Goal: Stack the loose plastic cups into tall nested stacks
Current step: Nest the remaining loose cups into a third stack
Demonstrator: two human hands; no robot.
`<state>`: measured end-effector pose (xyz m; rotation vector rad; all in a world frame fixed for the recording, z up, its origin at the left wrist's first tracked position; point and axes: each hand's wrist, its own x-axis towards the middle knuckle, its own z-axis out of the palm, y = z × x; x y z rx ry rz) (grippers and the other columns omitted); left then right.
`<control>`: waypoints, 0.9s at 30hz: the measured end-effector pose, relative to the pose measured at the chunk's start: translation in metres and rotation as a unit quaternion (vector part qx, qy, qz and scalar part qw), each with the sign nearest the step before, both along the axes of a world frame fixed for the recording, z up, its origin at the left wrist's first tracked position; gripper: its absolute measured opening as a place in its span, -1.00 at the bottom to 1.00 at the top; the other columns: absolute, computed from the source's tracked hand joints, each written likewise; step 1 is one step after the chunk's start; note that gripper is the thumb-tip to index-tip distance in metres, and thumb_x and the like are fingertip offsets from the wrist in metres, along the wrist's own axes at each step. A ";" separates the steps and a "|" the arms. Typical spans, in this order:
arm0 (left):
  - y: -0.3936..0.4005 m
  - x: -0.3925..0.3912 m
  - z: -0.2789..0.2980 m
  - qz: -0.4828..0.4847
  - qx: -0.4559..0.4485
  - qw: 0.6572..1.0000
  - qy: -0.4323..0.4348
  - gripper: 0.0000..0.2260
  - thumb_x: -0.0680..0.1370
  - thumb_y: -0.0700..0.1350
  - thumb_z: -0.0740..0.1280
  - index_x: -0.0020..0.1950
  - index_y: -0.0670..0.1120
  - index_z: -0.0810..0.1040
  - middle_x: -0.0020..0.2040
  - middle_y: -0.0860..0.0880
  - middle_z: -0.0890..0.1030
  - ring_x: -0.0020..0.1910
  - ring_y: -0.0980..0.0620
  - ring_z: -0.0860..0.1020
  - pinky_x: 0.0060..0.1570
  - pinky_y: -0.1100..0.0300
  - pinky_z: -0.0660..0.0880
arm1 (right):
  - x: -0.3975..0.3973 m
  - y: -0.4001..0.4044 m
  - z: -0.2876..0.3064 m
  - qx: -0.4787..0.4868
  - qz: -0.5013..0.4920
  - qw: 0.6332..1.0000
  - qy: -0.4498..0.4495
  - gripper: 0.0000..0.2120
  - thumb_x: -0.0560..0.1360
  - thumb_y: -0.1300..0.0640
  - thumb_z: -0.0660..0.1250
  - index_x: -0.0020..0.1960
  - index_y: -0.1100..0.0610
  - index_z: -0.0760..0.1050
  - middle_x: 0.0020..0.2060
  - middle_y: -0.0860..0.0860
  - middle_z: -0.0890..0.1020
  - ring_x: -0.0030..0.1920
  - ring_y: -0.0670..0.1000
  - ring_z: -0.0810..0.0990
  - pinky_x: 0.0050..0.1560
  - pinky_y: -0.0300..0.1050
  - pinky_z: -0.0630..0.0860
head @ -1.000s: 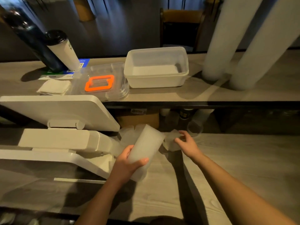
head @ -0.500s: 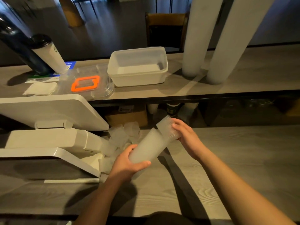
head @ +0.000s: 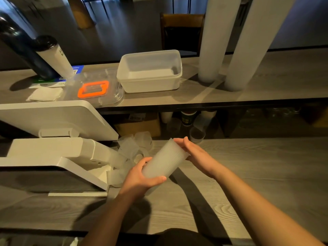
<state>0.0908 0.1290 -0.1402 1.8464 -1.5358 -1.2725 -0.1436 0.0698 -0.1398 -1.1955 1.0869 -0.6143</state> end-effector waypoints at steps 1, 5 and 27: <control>0.000 0.000 -0.002 0.001 0.002 1.000 0.001 -0.20 0.13 0.32 0.53 0.31 0.16 0.38 0.16 0.13 0.48 0.09 0.10 0.51 -0.03 0.23 0.54 | 0.000 -0.001 -0.001 0.006 -0.009 1.000 -0.002 -0.37 0.50 -0.50 0.03 0.40 -0.21 0.45 0.32 -0.20 0.52 0.34 -0.17 0.44 0.33 -0.10 0.38; -0.005 -0.002 -0.005 0.014 0.007 1.000 0.010 -0.25 0.19 0.25 0.56 0.32 0.14 0.40 0.16 0.10 0.49 0.10 0.09 0.52 -0.02 0.20 0.53 | -0.002 -0.008 -0.008 0.032 -0.087 0.996 -0.018 -0.38 0.53 -0.38 0.05 0.42 -0.07 0.44 0.27 -0.08 0.55 0.29 -0.10 0.50 0.30 -0.10 0.43; -0.041 -0.002 -0.012 0.031 0.019 0.999 -0.027 -0.36 0.37 0.12 0.56 0.36 0.18 0.34 0.19 0.07 0.45 0.04 0.16 0.46 -0.16 0.25 0.46 | -0.053 -0.147 -0.090 -0.035 -0.083 0.867 0.490 -0.47 0.52 -0.19 0.33 0.37 0.08 0.41 0.27 0.15 0.52 0.23 0.18 0.53 0.30 0.16 0.46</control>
